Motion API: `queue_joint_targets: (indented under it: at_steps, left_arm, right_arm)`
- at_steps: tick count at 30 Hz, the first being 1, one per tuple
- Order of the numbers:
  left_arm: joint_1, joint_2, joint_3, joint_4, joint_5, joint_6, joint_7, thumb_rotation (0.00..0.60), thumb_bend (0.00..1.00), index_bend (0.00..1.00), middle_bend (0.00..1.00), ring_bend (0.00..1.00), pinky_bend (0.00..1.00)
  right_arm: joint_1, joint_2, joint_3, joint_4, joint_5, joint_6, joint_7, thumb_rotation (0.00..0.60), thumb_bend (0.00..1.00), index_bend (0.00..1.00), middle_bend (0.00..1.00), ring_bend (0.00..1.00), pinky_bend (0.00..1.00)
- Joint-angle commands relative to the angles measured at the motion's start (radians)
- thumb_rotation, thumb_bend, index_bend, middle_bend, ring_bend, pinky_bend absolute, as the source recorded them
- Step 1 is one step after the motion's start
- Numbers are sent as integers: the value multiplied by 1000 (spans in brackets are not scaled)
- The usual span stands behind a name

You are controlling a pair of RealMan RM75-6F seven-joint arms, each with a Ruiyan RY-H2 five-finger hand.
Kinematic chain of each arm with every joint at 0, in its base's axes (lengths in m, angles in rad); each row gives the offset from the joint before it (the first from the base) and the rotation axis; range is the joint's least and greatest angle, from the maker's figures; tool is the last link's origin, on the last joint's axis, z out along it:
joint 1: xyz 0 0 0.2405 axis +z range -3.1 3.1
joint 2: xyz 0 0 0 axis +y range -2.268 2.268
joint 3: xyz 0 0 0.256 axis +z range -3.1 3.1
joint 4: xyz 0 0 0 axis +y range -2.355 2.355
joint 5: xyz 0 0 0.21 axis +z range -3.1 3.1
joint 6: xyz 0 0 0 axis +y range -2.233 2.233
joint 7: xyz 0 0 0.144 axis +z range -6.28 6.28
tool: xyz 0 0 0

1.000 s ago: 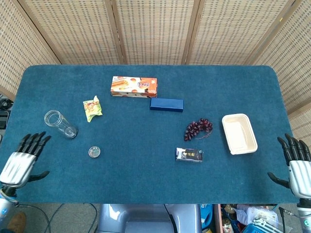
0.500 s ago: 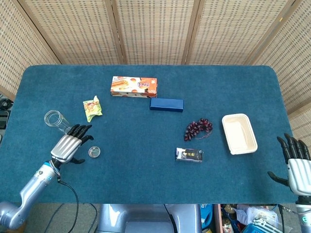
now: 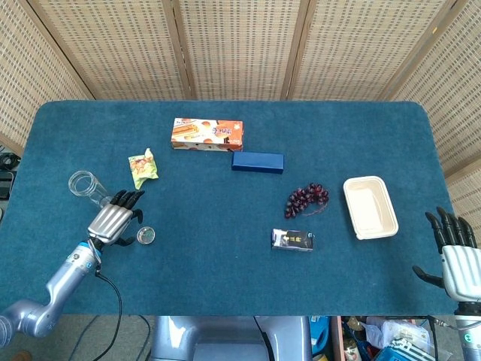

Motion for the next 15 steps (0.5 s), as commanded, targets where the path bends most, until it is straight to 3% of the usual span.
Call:
queue_joint_targets:
  at_steps: [1,8,15]
  left_arm:
    - [-6,-7,5,8,-3,-1,0,600,273,472,0,0,0]
    - [-19,-27,16,14,-22,-13,12,600,281,495,0,0,0]
    - [-32,-44,16,6,-42,-9,37,600,401,503,0,0,0]
  right_arm:
    - [0,0,0,0,2,-1,1,600,0,3,0,0,0]
    - [1,3,1,1,3,-3,11,600,0,3,0,0,0]
    - [0,7,3,3,10,-6,22,600,0,3,0,0,0]
